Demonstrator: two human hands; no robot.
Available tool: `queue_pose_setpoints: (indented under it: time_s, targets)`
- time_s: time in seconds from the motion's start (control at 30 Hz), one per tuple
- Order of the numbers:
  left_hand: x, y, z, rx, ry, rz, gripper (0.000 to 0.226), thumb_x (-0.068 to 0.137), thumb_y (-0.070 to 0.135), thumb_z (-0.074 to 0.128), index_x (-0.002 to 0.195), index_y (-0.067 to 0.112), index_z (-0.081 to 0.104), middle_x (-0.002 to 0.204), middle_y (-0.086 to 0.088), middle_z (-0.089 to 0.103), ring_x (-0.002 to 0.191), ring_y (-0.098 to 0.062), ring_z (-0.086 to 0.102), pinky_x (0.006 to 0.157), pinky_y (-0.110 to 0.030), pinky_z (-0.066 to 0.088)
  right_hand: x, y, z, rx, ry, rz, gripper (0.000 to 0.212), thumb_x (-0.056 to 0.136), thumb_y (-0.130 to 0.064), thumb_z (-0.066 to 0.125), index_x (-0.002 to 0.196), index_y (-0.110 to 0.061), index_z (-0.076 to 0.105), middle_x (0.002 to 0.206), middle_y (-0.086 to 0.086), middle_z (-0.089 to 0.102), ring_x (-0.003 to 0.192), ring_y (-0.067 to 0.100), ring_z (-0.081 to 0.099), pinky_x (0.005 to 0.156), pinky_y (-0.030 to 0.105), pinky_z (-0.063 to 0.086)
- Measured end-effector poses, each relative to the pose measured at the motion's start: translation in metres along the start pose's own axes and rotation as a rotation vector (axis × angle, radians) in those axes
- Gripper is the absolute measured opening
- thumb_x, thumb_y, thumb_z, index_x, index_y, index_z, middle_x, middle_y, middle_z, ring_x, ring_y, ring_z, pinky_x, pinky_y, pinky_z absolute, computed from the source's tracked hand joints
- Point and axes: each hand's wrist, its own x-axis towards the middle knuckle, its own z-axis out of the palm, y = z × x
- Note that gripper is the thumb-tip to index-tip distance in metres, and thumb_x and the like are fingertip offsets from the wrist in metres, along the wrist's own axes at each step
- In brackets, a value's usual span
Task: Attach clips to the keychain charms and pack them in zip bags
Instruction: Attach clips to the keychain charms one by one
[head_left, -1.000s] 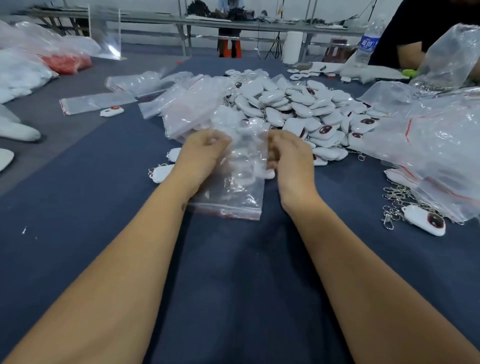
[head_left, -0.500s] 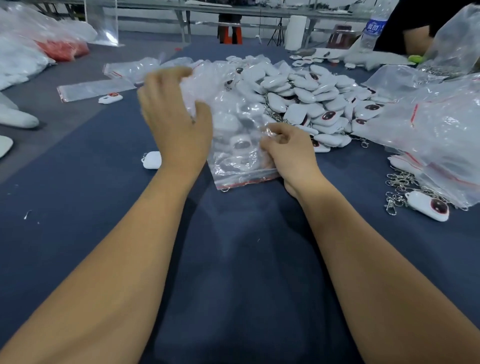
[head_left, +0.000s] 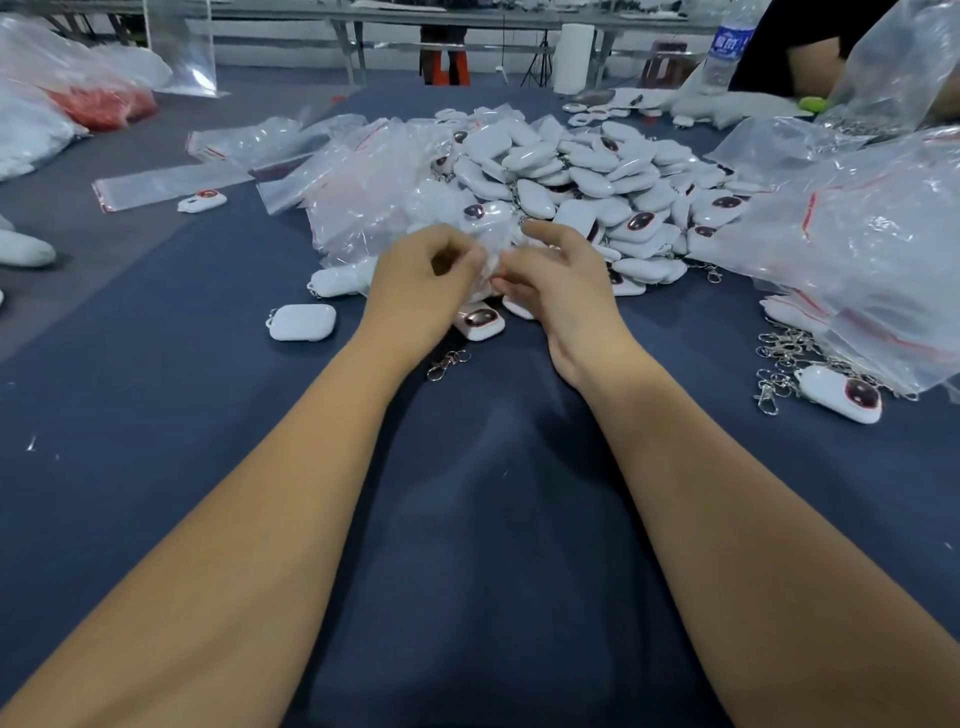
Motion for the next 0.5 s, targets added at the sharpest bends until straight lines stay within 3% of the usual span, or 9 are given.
queue_pose_setpoints:
  time_s: [0.1, 0.17, 0.27, 0.37, 0.43, 0.5]
  targets:
    - [0.0, 0.0, -0.001, -0.072, 0.086, -0.031, 0.012, 0.094, 0.023, 0.061, 0.083, 0.026, 0.066, 0.075, 0.001, 0.062, 0.068, -0.007, 0.052, 0.067, -0.021, 0.043, -0.004, 0.001, 0.003, -0.215, -0.011, -0.062, 0.007, 0.09, -0.01, 0.066, 0.093, -0.012, 0.061, 0.08, 0.005, 0.065, 0.059, 0.009, 0.06, 0.057, 0.021, 0.051]
    - [-0.002, 0.001, -0.001, -0.089, 0.032, -0.038, 0.015, 0.094, 0.02, 0.058, 0.085, 0.028, 0.067, 0.078, 0.003, 0.064, 0.07, -0.006, 0.054, 0.068, -0.02, 0.044, -0.005, 0.002, 0.005, -0.267, -0.058, -0.091, 0.008, 0.091, -0.015, 0.066, 0.087, -0.012, 0.06, 0.065, -0.003, 0.064, 0.05, 0.007, 0.057, 0.049, 0.02, 0.047]
    - [-0.003, 0.002, 0.003, -0.157, -0.026, -0.084, 0.025, 0.09, 0.005, 0.052, 0.093, 0.022, 0.07, 0.086, 0.007, 0.069, 0.074, -0.008, 0.061, 0.071, -0.021, 0.05, -0.005, 0.005, 0.006, -0.314, -0.029, -0.117, 0.016, 0.091, -0.004, 0.059, 0.079, -0.013, 0.057, 0.061, 0.002, 0.062, 0.047, 0.008, 0.057, 0.048, 0.024, 0.05]
    - [-0.001, 0.003, 0.0, -0.134, 0.256, -0.044, 0.031, 0.09, 0.0, 0.045, 0.097, 0.028, 0.057, 0.078, 0.011, 0.054, 0.06, -0.003, 0.049, 0.059, -0.018, 0.044, -0.003, 0.004, 0.001, -0.373, 0.097, -0.13, 0.019, 0.091, 0.0, 0.051, 0.081, -0.015, 0.056, 0.066, 0.004, 0.06, 0.045, 0.006, 0.057, 0.048, 0.023, 0.049]
    - [0.0, 0.006, -0.005, -0.137, 0.484, 0.022, 0.031, 0.087, -0.001, 0.04, 0.093, 0.029, 0.046, 0.08, 0.011, 0.045, 0.066, -0.006, 0.044, 0.065, -0.025, 0.044, -0.004, 0.004, 0.004, -0.419, 0.092, -0.167, 0.017, 0.091, -0.006, 0.055, 0.08, -0.019, 0.058, 0.067, 0.001, 0.062, 0.05, 0.008, 0.061, 0.053, 0.026, 0.052]
    - [-0.002, 0.008, -0.01, -0.073, 0.574, 0.127, 0.032, 0.08, -0.006, 0.033, 0.085, 0.021, 0.049, 0.087, 0.011, 0.038, 0.073, -0.007, 0.041, 0.068, -0.018, 0.04, -0.008, 0.005, 0.011, -0.536, 0.036, -0.251, 0.02, 0.091, -0.014, 0.06, 0.076, -0.026, 0.058, 0.067, -0.008, 0.062, 0.061, 0.01, 0.064, 0.063, 0.028, 0.054]
